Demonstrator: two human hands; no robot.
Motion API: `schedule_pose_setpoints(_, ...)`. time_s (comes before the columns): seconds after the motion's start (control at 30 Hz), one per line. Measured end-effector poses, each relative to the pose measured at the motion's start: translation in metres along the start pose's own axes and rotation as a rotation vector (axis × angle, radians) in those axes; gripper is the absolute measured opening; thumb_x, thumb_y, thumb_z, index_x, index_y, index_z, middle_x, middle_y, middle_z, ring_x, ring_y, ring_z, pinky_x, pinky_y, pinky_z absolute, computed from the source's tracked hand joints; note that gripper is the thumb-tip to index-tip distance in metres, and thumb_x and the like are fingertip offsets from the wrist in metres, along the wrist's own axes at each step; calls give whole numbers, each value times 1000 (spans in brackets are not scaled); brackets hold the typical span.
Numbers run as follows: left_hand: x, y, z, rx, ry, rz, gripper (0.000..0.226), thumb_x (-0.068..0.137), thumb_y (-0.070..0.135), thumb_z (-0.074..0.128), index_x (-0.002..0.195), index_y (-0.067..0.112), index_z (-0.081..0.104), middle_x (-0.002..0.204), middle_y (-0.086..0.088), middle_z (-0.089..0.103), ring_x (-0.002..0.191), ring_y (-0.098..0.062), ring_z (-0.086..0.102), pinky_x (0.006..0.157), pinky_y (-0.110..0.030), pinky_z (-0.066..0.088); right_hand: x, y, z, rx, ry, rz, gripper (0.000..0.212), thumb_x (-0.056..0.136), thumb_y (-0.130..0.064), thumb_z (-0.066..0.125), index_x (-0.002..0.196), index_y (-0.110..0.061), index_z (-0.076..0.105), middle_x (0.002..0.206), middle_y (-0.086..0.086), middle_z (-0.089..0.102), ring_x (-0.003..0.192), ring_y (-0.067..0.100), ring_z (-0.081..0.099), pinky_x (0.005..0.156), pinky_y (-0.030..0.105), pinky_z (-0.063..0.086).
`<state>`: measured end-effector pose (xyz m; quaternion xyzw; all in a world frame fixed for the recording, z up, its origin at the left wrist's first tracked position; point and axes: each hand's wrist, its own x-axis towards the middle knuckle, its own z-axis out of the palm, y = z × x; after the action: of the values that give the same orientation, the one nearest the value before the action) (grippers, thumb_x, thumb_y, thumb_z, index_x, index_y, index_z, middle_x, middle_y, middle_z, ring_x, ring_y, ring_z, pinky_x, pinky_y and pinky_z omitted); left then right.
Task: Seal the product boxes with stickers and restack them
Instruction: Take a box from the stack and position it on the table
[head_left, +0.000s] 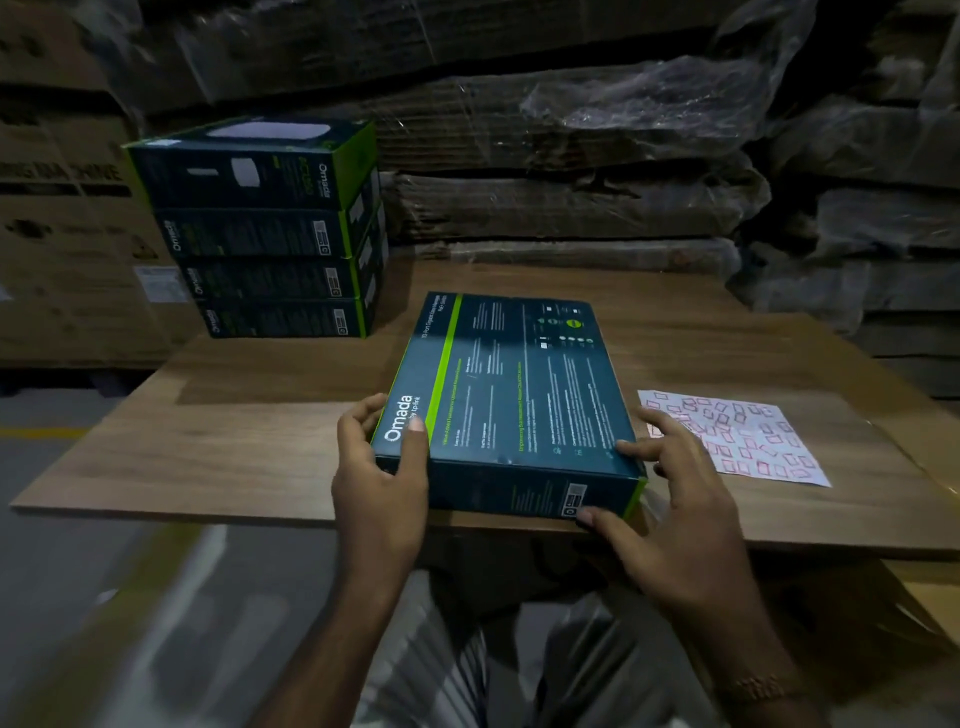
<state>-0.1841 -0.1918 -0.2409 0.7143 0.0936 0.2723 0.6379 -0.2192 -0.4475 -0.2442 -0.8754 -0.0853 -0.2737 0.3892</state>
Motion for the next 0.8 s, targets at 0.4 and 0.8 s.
schedule_pose_setpoints(0.4, 4, 6, -9, 13, -65, -144, 37, 100, 46, 71, 134, 33, 63, 121, 15, 71, 108, -5, 69, 93, -43, 60, 10, -9, 8, -287, -118, -41, 107, 60, -46, 101, 154, -27, 54, 160, 4, 41, 146, 27, 38, 120, 48, 38)
schedule_pose_setpoints(0.8, -14, 8, -11, -79, -63, -124, 32, 100, 47, 73, 127, 34, 65, 115, 16, 75, 99, 6, 70, 84, -27, 56, 3, -19, 15, -421, -112, -88, 111, 52, -48, 104, 146, -16, 53, 159, 6, 46, 152, 33, 37, 122, 57, 38)
